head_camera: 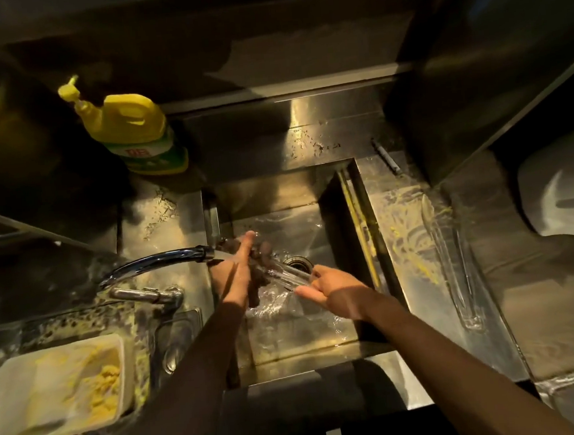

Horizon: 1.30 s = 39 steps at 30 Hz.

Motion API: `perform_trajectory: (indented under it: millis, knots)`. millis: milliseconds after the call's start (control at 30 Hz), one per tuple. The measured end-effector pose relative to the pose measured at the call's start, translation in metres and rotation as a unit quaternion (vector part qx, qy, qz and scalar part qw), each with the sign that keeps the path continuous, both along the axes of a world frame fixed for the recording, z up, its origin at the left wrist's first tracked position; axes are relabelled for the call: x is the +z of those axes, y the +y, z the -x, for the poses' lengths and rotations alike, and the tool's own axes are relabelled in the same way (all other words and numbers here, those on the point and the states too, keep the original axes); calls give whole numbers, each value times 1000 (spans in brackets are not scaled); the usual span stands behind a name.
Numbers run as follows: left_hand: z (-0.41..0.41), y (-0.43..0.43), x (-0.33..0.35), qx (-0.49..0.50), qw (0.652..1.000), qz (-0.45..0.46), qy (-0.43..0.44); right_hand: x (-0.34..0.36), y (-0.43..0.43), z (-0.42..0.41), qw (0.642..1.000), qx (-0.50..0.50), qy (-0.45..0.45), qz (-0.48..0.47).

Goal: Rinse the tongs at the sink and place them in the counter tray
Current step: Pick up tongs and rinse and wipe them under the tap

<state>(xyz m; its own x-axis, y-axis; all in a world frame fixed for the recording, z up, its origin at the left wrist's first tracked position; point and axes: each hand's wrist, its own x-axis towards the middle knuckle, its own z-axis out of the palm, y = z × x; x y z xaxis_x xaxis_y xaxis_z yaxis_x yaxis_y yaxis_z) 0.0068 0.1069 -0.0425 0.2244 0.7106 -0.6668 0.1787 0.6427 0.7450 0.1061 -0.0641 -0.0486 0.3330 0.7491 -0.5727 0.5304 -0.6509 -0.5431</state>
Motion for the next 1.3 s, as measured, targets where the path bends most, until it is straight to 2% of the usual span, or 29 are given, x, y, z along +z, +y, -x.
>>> perform_trajectory:
  millis: [100,200,300,367,467,533,633,733,800,833,900,967,1100,1200,1300]
  knots:
    - [-2,-2,6,33,997,37,-58,4,11,-17,999,19,-33,-5]
    - [-6,-11,5,8,993,98,-69,4,21,4,999,-34,15,-29]
    - [0,-7,0,-65,996,54,-27,12,14,-3,1000,-10,17,-24]
    - [4,-1,-5,-94,992,59,-57,20,10,-18,999,36,-13,-3]
    - [1,4,-5,-2,994,91,-59,21,15,-15,999,41,-25,4]
    - [-2,4,0,15,991,116,-66,10,12,-1,999,36,-10,3]
    - [2,5,7,-85,996,20,24,8,-5,-8,993,106,-38,19]
    - [7,-2,11,-145,988,-34,28,17,-13,-36,986,150,-73,28]
    - [5,-2,10,-100,992,-34,69,20,-15,-44,985,139,-101,13]
    - [4,1,8,-71,996,-14,60,19,-17,-46,985,129,-114,7]
    - [5,7,2,4,997,65,-41,13,-28,-47,991,82,-109,-6]
    - [10,8,3,49,985,128,-103,9,-38,-45,995,26,-90,-28]
    - [9,5,3,83,975,139,-155,2,-45,-34,993,-16,-83,-84]
    - [5,6,2,101,966,153,-181,-5,-43,-24,993,-41,-79,-83]
    - [4,4,4,119,961,155,-195,-6,-42,-19,974,-194,-31,-112]
